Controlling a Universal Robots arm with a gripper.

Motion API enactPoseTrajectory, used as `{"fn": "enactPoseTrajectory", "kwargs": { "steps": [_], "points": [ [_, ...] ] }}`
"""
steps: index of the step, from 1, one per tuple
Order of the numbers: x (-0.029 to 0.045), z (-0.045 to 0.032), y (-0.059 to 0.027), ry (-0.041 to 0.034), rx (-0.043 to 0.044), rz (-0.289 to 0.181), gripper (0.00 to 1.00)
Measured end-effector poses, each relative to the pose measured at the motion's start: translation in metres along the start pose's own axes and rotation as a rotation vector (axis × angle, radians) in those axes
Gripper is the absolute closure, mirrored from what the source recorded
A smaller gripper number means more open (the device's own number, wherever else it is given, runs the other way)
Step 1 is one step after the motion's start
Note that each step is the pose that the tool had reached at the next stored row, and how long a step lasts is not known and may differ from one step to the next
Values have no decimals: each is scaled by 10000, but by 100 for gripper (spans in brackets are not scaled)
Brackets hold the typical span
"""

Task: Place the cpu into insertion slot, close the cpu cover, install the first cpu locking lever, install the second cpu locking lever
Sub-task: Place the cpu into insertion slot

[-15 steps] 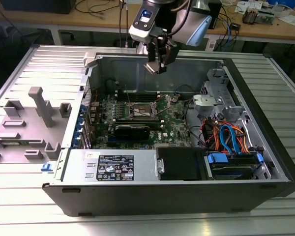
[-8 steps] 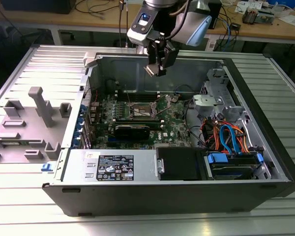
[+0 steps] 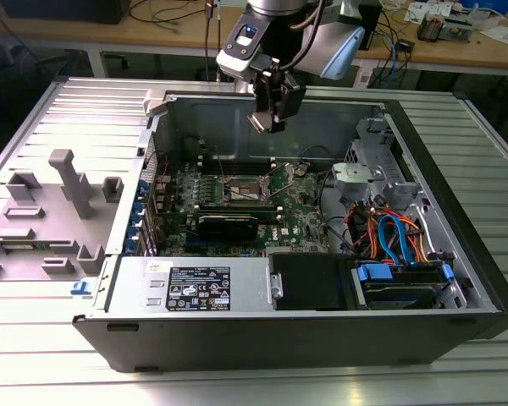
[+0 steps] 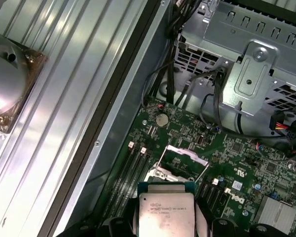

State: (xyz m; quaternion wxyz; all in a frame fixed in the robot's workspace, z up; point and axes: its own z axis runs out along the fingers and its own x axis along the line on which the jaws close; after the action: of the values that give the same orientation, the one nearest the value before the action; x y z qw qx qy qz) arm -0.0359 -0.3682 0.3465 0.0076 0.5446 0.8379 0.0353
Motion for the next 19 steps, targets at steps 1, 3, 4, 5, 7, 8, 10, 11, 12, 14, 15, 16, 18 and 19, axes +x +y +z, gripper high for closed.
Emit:
{"fn": "enactPoseTrajectory", "kwargs": {
  "steps": [1,3,4,5,7,8,10,11,12,14,15,16,18,19],
  "points": [
    [0,0,0,-1,0,0,45],
    [0,1,0,0,0,0,45],
    [0,4,0,0,0,0,45],
    [0,9,-1,0,0,0,45],
    [0,9,-1,-1,0,0,45],
    [0,9,-1,0,0,0,45],
    [0,9,0,-1,0,0,45],
    [0,9,-1,-1,0,0,45],
    [0,10,-1,0,0,0,45],
    [0,10,-1,0,0,0,45],
    [0,11,-1,-1,0,0,45],
    [0,12,-1,0,0,0,45],
    [-3,23,-2,-43,-16,632,45],
    [-3,25,-3,-52,-20,766,45]
  ]
}}
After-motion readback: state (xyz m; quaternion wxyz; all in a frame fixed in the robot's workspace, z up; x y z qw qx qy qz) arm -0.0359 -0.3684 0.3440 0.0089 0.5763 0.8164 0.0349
